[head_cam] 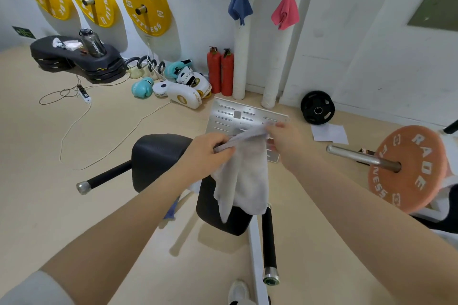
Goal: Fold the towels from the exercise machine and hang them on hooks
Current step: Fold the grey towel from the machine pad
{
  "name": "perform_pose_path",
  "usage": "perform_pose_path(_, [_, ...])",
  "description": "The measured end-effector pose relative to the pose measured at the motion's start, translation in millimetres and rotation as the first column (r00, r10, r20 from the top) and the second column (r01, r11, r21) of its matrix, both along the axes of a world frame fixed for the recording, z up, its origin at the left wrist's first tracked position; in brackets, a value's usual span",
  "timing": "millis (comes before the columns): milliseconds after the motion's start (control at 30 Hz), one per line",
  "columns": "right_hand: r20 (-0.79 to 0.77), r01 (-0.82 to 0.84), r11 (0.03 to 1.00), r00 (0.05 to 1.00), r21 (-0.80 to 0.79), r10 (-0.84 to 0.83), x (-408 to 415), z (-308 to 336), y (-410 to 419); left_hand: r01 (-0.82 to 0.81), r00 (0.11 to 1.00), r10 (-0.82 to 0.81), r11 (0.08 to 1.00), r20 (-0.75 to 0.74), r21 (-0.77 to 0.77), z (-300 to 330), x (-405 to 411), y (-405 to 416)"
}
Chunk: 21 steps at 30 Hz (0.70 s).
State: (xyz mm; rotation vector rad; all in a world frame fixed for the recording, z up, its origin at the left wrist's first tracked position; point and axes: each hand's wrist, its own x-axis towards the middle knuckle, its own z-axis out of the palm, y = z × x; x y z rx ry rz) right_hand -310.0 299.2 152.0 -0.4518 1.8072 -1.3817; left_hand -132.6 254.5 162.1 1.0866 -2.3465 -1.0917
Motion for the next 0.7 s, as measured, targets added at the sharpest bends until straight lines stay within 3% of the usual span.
perform_pose_path(67, [-0.349, -0.209, 0.977, 0.920, -0.052, 0.178, 4.5, -0.3, 3.9, 0.032, 0.999, -0.031, 0.997, -0.020, 0.069, 1.4, -6.8, -5.7])
perform_pose_path(167, [-0.534, -0.601, 0.777, 0.727, -0.189, 0.432, 22.6, 14.0, 10.6, 0.014, 0.995, 0.002, 0.986, -0.097, 0.166, 8.4, -14.9, -8.3])
perform_pose_path(300, [-0.777, -0.687, 0.720, 0.506, -0.101, 0.374, 27.1, 19.4, 6.4, -0.006, 0.956, 0.121, 0.918, -0.266, 0.397, 18.5, -12.2, -11.9])
perform_pose_path(400, [-0.813, -0.697, 0.716, 0.433, -0.028, 0.389, 27.4, 17.7, -1.1, 0.068, 0.913, 0.209, 0.767, -0.349, 0.638, 22.2, -6.5, -16.4])
perform_pose_path(467, [-0.814, -0.664, 0.747, 0.420, 0.026, 0.402, 26.2, 17.1, -5.9, 0.128, 0.880, 0.253, 0.687, -0.401, 0.716, 21.2, -4.3, -17.9])
perform_pose_path(567, [-0.774, -0.558, 0.830, 0.529, -0.009, 0.347, 23.1, 18.3, -9.1, 0.228, 0.793, 0.361, 0.571, -0.490, 0.789, 11.9, -0.7, -22.1])
perform_pose_path(633, [-0.746, -0.505, 0.862, 0.590, -0.044, 0.308, 23.0, 19.9, -9.5, 0.223, 0.795, 0.353, 0.587, -0.494, 0.778, 4.9, 0.5, -24.0])
perform_pose_path(700, [-0.729, -0.534, 0.845, 0.588, -0.024, 0.351, 25.7, 20.0, -10.0, 0.193, 0.833, 0.307, 0.619, -0.461, 0.761, 2.6, 2.1, -25.1])
